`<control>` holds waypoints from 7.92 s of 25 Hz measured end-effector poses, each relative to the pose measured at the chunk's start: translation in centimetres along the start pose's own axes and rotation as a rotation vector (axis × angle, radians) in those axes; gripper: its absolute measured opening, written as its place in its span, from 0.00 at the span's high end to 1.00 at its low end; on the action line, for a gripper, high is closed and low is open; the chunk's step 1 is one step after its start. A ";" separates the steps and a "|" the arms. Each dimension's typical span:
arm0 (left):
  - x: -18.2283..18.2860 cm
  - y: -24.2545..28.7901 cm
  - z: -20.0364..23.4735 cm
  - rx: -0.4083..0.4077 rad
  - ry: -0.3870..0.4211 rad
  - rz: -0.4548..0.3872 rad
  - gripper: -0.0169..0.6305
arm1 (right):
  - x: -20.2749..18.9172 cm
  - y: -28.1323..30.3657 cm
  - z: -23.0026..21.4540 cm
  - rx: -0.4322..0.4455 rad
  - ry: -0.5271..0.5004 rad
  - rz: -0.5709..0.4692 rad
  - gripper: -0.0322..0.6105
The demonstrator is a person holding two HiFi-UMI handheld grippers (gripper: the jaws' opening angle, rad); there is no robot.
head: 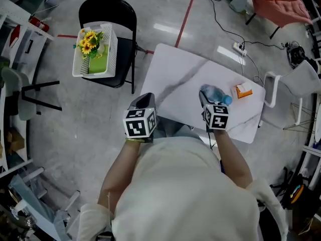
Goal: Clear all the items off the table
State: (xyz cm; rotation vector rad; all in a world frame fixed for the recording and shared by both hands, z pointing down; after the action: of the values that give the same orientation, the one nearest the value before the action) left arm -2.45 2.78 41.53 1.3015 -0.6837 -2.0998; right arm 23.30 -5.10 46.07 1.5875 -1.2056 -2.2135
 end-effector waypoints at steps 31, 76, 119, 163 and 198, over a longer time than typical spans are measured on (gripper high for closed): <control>1.7 -9.9 21.0 0.128 -0.177 -0.119 0.96 | 13.6 4.1 27.1 0.355 -0.157 -0.132 0.44; 9.7 -9.1 35.9 0.285 -0.329 -0.143 0.96 | 23.9 15.9 43.8 0.666 -0.328 -0.052 0.44; 18.7 2.9 44.9 0.230 -0.313 0.050 0.96 | 21.8 35.9 50.4 0.651 -0.212 0.470 0.44; 16.7 -0.1 42.1 0.243 -0.307 0.008 0.96 | 22.1 30.5 47.9 0.620 -0.088 0.350 0.75; 9.6 -7.3 33.5 0.263 -0.286 -0.150 0.96 | 22.3 14.1 44.7 0.731 -0.169 0.024 0.95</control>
State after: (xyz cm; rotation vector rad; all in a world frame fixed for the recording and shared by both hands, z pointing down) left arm -37.91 5.39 43.88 1.2301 -1.0428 -2.4097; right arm -28.56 -3.77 44.57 1.5790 -2.2541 -2.0300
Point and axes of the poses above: the fingertips, and each gripper's own axes: y forward along the fingers, z to its left, x out of its top, the point moved 3 cm from there along -y, backward along the fingers, and after that the axes turned 8 degrees about -y, right-handed, at the moved point
